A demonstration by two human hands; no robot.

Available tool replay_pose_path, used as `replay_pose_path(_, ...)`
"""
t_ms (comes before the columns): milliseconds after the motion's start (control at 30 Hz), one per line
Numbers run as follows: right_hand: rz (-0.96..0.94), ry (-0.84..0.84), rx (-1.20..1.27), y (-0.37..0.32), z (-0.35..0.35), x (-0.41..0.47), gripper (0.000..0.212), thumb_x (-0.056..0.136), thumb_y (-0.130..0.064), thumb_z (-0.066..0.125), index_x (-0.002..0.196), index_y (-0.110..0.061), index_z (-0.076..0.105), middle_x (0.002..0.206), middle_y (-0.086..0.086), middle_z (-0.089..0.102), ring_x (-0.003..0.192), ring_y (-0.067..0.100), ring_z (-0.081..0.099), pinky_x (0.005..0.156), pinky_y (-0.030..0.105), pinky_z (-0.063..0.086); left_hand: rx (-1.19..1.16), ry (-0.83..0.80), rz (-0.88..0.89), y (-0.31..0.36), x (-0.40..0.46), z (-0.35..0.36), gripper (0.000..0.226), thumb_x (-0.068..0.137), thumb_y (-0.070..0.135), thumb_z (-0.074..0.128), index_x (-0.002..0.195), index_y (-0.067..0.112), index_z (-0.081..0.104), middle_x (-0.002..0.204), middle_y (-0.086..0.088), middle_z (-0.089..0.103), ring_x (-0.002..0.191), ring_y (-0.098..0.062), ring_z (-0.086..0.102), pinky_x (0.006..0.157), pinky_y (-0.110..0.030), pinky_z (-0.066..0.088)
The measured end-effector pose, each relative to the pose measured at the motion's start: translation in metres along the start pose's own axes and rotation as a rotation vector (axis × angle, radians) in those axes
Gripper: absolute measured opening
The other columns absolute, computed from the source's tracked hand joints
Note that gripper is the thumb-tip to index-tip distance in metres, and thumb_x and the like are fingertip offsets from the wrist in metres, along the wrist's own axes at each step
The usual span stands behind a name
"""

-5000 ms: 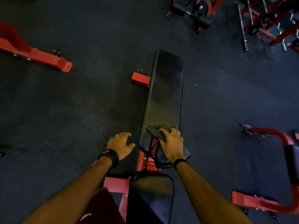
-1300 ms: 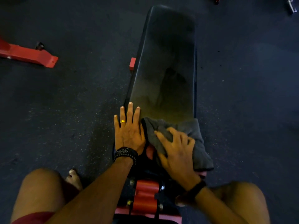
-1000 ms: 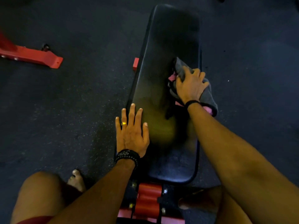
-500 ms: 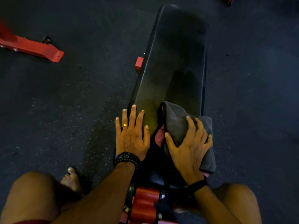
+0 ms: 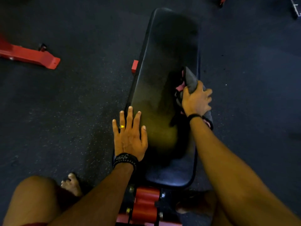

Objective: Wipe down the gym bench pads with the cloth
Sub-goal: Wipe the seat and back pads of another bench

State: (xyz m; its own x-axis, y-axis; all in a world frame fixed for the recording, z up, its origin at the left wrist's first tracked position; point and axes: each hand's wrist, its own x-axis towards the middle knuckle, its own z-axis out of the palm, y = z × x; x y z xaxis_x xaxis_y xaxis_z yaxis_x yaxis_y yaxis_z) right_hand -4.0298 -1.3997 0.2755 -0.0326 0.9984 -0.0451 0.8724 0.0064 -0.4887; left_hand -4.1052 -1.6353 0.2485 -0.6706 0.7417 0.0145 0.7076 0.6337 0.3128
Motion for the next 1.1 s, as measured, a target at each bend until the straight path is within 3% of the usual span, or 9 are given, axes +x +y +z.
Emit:
replay_pose_path(133,0.009,0.003,-0.016,-0.004,0.003,0.015,0.059,0.092,-0.052,0.051,0.145,-0.031,0.035,0.137,0.018,0.039,0.122,0.044,0.043,0.1,0.064,0.035,0.001,-0.023,-0.01,0.001,0.001,-0.004,0.055,0.098,0.043,0.025,0.15,0.026,0.03,0.164,-0.004,0.017,0.15,-0.032,0.016,0.119,-0.059,0.013)
replay_pose_path(467,-0.533,-0.001,-0.246,0.039,-0.014,-0.171,0.058,0.076,-0.055,0.048,0.129,-0.031,0.052,0.125,0.012,0.046,0.111,0.032,0.04,0.092,0.052,0.034,0.044,-0.034,0.01,0.004,0.0,-0.001,0.058,0.097,0.04,0.02,0.15,0.017,0.026,0.162,-0.011,0.02,0.147,-0.037,0.023,0.116,-0.06,0.022)
replay_pose_path(600,-0.582,-0.045,-0.214,-0.019,0.01,-0.091,0.055,0.085,-0.054,0.051,0.136,-0.034,0.045,0.132,0.009,0.043,0.12,0.03,0.037,0.099,0.053,0.026,0.066,-0.022,0.013,0.004,0.0,0.003,0.057,0.098,0.038,0.024,0.151,0.017,0.032,0.162,-0.01,0.02,0.147,-0.037,0.023,0.116,-0.06,0.023)
replay_pose_path(833,-0.396,0.047,-0.314,-0.128,0.066,0.038,0.05,0.087,-0.053,0.051,0.132,-0.033,0.052,0.133,0.014,0.046,0.127,0.036,0.038,0.102,0.06,0.027,0.027,-0.017,-0.007,0.001,0.002,-0.003,0.055,0.096,0.041,0.029,0.148,0.022,0.035,0.162,-0.006,0.021,0.148,-0.034,0.023,0.114,-0.062,0.024)
replay_pose_path(933,-0.504,0.024,-0.314,-0.118,0.057,0.022,0.055,0.085,-0.052,0.05,0.136,-0.032,0.05,0.133,0.015,0.046,0.125,0.037,0.039,0.099,0.056,0.029,0.019,-0.02,-0.005,0.001,0.002,-0.003,0.056,0.096,0.041,0.03,0.148,0.022,0.035,0.162,-0.005,0.021,0.148,-0.034,0.022,0.115,-0.062,0.023)
replay_pose_path(1100,-0.789,-0.107,-0.226,-0.036,0.02,-0.096,0.056,0.079,-0.056,0.053,0.131,-0.034,0.054,0.129,0.009,0.048,0.117,0.03,0.043,0.095,0.05,0.033,0.021,-0.01,0.012,-0.001,0.002,0.002,0.053,0.093,0.038,0.031,0.141,0.017,0.037,0.159,-0.01,0.03,0.146,-0.036,0.027,0.114,-0.062,0.026)
